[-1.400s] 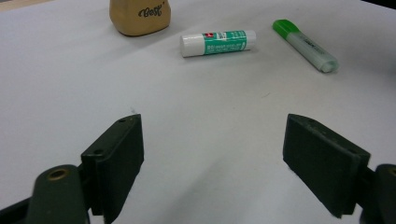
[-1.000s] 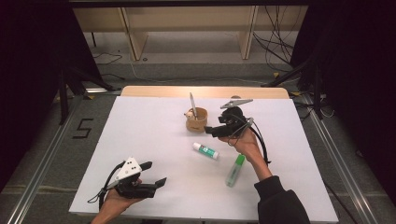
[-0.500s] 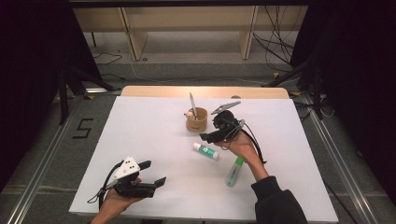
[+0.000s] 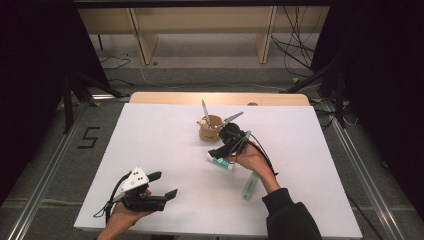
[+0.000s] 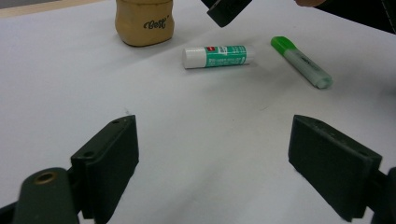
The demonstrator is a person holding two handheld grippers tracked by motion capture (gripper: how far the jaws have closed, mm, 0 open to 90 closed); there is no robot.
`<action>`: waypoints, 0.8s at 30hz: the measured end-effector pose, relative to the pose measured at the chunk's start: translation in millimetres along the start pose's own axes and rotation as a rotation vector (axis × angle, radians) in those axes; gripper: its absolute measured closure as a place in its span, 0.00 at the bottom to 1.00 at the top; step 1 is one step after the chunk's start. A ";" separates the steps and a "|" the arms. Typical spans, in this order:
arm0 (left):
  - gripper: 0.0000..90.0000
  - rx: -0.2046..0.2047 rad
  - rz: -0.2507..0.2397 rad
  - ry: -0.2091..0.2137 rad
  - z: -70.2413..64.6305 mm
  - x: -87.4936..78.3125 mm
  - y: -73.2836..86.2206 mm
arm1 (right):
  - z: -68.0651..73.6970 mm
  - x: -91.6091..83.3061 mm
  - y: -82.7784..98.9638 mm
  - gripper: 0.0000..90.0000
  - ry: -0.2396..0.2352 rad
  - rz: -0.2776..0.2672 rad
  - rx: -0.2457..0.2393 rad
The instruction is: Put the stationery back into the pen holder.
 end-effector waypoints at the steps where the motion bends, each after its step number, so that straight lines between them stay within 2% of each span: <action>1: 0.18 -0.001 0.000 0.001 0.0 -0.1 -0.1 | 0.8 1.8 -0.2 0.32 -0.002 0.008 -0.006; 9: 0.18 0.001 -0.003 0.003 -0.4 -0.4 -0.5 | 3.8 16.1 1.1 0.35 -0.019 0.074 -0.023; 20: 0.18 0.004 -0.003 0.003 -0.6 -0.4 -0.5 | 4.2 31.0 2.4 0.39 -0.006 0.139 -0.023; 24: 0.18 0.005 -0.002 0.003 -0.6 -0.4 -0.5 | 3.9 35.8 3.4 0.44 -0.007 0.162 -0.032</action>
Point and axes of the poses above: each handheld gripper's, and its own axes: x roughly forward along the jaws, y roughly out of its underside, z roughly to its left, the point moved 3 cm from there along x, roughly forward along the jaws, and after that the axes turned 5 degrees about x, right-handed, at the moved point
